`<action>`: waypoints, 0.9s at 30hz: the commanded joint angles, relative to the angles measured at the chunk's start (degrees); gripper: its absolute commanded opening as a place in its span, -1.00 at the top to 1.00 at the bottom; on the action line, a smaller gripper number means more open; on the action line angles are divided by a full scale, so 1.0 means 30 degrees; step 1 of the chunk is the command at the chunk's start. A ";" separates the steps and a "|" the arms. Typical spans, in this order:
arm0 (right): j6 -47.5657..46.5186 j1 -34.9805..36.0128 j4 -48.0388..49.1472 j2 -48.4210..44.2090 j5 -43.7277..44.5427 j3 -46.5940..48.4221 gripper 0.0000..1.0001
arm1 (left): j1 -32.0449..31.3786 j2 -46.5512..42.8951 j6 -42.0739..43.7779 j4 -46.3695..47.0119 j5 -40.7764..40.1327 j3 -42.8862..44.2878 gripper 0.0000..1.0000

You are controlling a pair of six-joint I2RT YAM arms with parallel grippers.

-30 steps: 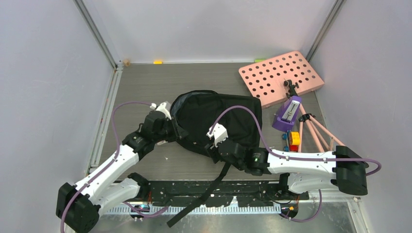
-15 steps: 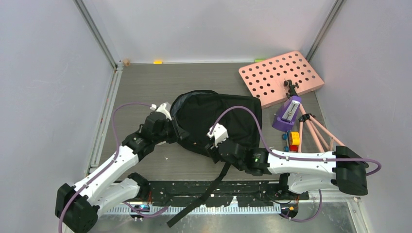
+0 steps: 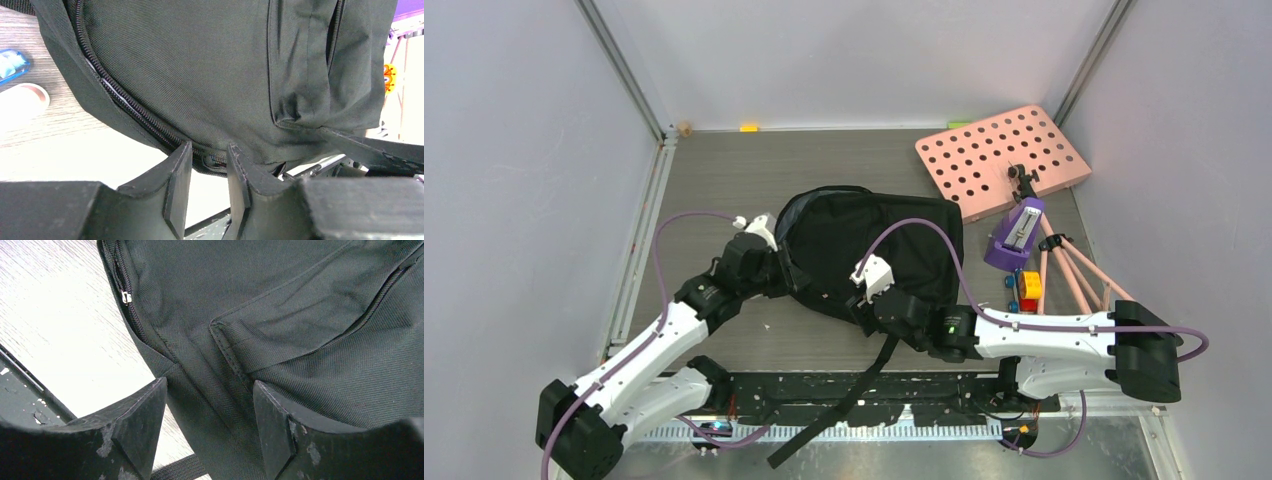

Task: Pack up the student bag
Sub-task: Zip the student bag at the center of the board.

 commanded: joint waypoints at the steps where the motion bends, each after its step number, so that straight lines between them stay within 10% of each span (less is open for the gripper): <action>1: 0.0178 0.0045 0.0867 -0.0436 0.0633 -0.0077 -0.39 | -0.0214 0.0124 0.0555 0.0198 0.0022 0.0466 0.37; 27: -0.2060 0.0045 0.3384 0.1497 -0.1554 0.1432 -0.51 | -0.0800 -0.1386 -0.1410 0.0886 0.0129 0.0063 1.00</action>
